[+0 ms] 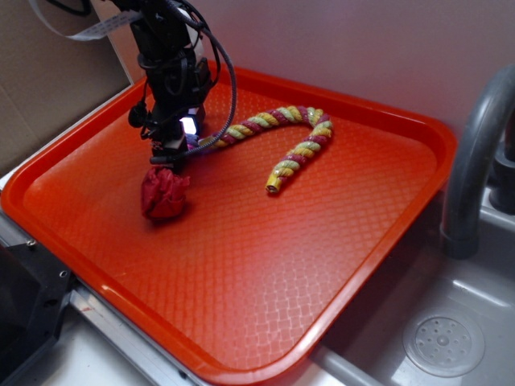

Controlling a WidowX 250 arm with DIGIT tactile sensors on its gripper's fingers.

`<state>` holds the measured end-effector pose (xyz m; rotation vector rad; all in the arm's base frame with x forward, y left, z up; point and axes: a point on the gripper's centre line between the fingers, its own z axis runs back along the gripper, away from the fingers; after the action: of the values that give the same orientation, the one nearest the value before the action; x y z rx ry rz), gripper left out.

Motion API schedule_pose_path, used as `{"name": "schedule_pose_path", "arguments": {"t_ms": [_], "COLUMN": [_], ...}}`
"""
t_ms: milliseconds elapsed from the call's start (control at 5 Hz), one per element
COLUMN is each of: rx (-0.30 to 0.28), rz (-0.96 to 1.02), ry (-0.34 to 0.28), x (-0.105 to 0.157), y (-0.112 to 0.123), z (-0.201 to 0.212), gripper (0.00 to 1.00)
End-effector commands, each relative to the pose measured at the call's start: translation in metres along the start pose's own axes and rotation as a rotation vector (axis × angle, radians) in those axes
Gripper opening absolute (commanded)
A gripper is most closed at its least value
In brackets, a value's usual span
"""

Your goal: Grab the wood chip.

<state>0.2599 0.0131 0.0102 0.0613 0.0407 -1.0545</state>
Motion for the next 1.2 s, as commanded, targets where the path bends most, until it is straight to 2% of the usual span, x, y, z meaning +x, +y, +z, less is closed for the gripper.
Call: {"name": "schedule_pose_path", "arguments": {"t_ms": [0,200,400,600,800,1000], "rx": [0.018,0.03,0.075,0.086,-0.001,-0.02], "rz": [0.011,0.037,0.232,0.454,0.711,0.962], "ry": [0.021,0.02,-0.017,-0.115,-0.17,-0.141], "x": [0.009,0.007,0.0,0.004,0.021,0.029], "y": [-0.008,-0.008,-0.018,-0.038,-0.046,-0.04], "z": [-0.01,-0.002,0.033,0.084,0.139,0.189], "gripper": [0.0,0.0,0.0,0.0,0.0,0.0]}}
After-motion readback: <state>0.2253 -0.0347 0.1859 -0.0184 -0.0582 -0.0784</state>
